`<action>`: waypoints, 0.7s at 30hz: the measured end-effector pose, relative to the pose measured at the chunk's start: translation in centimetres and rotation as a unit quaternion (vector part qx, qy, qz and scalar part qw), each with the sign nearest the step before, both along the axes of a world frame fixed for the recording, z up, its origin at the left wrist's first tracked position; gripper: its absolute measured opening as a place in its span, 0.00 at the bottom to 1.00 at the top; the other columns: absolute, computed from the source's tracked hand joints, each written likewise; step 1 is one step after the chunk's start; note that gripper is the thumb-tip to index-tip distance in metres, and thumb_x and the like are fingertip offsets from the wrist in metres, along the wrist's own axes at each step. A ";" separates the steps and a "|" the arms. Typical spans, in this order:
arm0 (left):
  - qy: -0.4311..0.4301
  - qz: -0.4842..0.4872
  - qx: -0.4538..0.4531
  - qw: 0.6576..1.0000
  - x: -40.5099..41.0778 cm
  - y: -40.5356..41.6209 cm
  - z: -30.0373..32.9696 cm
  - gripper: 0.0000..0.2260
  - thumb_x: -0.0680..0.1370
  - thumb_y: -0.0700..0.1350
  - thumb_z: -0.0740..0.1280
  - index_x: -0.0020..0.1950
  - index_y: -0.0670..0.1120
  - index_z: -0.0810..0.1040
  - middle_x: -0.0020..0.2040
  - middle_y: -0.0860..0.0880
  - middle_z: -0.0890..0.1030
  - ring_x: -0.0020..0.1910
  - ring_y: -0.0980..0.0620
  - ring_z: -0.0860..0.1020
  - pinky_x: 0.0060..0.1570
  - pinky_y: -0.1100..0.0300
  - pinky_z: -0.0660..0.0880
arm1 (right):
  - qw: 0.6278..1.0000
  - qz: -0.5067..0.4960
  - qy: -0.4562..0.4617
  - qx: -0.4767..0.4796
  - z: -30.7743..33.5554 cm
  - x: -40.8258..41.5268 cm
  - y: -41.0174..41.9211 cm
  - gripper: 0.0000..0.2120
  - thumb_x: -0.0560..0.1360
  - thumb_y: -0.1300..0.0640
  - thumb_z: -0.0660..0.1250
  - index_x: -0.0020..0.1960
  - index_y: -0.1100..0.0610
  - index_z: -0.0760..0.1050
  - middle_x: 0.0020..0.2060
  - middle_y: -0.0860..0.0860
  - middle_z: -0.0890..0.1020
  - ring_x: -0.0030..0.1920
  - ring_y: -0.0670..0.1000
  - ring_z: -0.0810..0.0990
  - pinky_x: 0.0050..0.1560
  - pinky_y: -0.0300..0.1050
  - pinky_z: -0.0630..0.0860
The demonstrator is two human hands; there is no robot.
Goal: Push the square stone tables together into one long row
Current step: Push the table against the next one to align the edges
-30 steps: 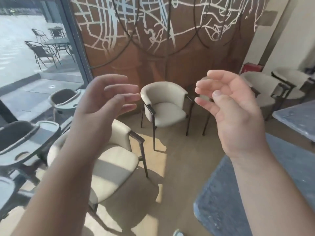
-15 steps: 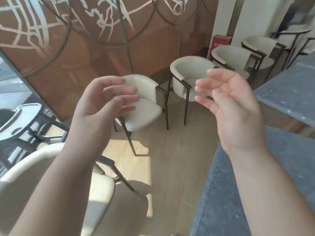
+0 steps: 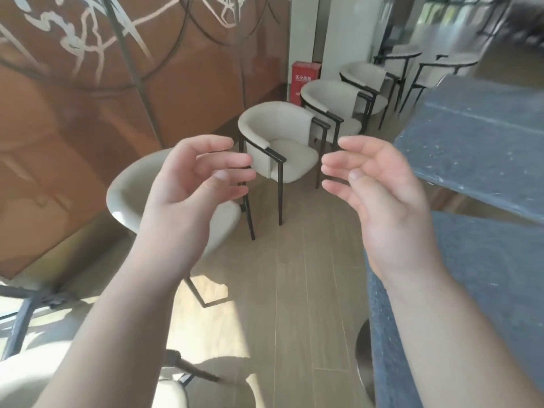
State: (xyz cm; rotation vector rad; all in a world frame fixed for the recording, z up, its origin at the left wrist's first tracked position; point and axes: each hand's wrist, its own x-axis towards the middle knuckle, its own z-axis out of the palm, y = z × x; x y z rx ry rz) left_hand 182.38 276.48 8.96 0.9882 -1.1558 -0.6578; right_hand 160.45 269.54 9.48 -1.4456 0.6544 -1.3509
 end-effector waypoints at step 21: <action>0.008 -0.129 0.005 0.992 5.1 -22.8 -0.2 0.13 0.79 0.41 0.62 0.64 0.47 0.78 0.55 0.45 0.85 0.56 0.41 0.84 0.55 0.53 0.82 | 0.993 -0.113 0.020 -0.021 -1.1 2.8 -17.2 0.15 0.78 0.60 0.60 0.62 0.52 0.76 0.52 0.51 0.85 0.60 0.53 0.82 0.63 0.57 0.79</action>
